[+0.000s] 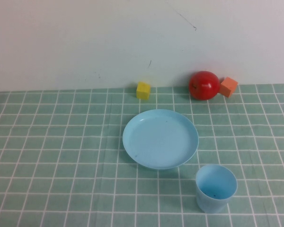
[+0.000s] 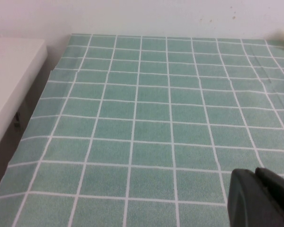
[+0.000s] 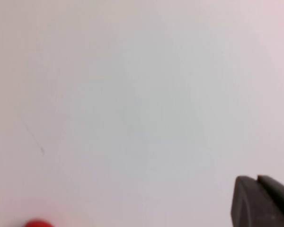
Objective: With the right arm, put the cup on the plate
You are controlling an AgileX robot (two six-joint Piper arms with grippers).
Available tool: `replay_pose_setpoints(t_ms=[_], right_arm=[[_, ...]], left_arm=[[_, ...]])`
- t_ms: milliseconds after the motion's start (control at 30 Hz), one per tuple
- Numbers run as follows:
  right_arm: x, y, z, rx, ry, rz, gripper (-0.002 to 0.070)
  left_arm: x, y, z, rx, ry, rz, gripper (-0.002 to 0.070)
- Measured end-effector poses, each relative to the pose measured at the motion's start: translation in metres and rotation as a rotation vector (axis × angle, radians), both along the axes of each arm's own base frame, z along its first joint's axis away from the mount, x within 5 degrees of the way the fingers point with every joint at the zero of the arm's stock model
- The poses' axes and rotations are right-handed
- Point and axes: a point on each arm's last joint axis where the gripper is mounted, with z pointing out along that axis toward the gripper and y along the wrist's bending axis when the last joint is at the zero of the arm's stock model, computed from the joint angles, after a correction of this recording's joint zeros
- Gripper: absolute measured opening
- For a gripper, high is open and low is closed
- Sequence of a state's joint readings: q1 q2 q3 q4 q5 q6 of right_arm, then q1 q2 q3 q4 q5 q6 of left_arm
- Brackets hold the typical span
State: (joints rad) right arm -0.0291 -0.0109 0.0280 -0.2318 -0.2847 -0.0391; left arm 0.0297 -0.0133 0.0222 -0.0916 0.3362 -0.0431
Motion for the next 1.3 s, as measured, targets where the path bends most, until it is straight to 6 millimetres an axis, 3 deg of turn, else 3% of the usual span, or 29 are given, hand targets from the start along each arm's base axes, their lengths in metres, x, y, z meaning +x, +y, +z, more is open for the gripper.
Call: replay_pose_setpoints(t_ms=[367,533,600,733,967,1100,1300], right_arm=[[-0.025,0.009,0.039,-0.162,-0.524,0.024,-0.0003],[-0.027,0.009,0.042,-0.167,-0.563,0.019,-0.0003],[-0.024,0.008,0.044,-0.144,-0.498,0.020,-0.0003],[-0.022,0.002,0.067,-0.010,-0.289,0.020,-0.0003],[-0.030,-0.005,0.122,0.143,-0.089,-0.015,-0.0003],[-0.012,-0.008,0.143,0.202,0.120,-0.050,-0.0003],[0.023,-0.006,0.154,0.168,0.501,-0.051,-0.0003]], left_arm=[[0.000,0.000,0.000,0.000,0.000,0.000,-0.0003],[0.000,0.000,0.000,0.000,0.000,0.000,-0.0003],[0.000,0.000,0.000,0.000,0.000,0.000,-0.0003],[0.000,0.000,0.000,0.000,0.000,0.000,-0.0003],[0.000,0.000,0.000,0.000,0.000,0.000,-0.0003],[0.000,0.000,0.000,0.000,0.000,0.000,-0.0003],[0.000,0.000,0.000,0.000,0.000,0.000,-0.0003]])
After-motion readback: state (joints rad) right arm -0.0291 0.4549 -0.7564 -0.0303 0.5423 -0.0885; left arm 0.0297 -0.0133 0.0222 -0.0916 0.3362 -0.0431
